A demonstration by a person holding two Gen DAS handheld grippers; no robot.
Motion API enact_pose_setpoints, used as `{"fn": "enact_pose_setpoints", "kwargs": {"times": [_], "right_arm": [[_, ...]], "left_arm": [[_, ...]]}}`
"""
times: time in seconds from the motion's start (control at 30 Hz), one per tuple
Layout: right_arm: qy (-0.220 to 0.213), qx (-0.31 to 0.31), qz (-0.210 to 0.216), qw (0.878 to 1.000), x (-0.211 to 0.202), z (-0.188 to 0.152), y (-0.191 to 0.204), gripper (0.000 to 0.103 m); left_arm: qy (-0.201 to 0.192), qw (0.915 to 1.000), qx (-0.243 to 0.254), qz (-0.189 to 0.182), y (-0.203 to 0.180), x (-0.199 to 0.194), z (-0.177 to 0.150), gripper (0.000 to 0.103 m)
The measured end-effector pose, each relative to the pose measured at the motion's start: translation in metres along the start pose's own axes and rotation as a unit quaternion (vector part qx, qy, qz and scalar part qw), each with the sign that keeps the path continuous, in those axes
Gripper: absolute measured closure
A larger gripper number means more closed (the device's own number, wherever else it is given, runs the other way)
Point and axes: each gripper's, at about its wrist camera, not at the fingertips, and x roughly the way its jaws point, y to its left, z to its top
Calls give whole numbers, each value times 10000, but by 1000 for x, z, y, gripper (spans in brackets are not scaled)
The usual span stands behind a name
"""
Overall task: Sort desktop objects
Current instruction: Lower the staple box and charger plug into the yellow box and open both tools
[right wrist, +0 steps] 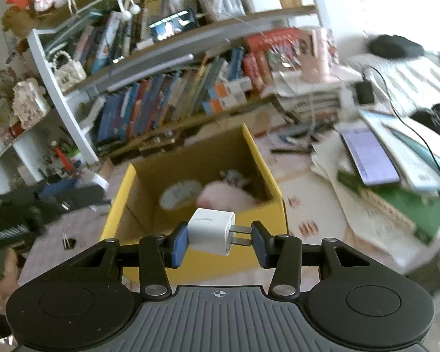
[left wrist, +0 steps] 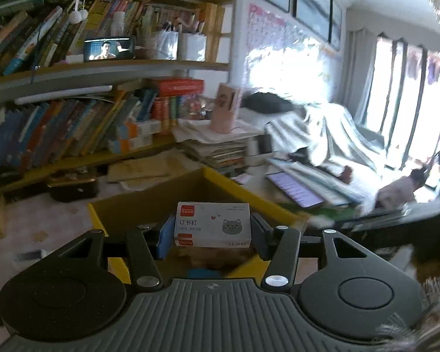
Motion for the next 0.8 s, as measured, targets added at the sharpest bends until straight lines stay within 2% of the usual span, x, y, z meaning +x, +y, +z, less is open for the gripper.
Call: {"fn": "enact_pose_setpoints", "kwargs": {"times": [0.07,0.23,0.43,0.57,0.8], "right_arm": [[-75,-93,113,9999,7,11,0,58],[-138,-318,359,9988,28,31,4,58],[38,-732,575,9957,64,47,14,58],[264,-895,850,9920,90,54,21,58],[744,-1403,1202,9800,137,60,45,58]], "left_arm": [[93,9998,140,125,2,13,0,53],[462,9984,283,145,5,46,-5,52],[1153,9931,67,187,19,89,-16,52],[1597,9867,253,176,18,109,-22,52],[1726,9844,245,221,18,117,-24,52]]}}
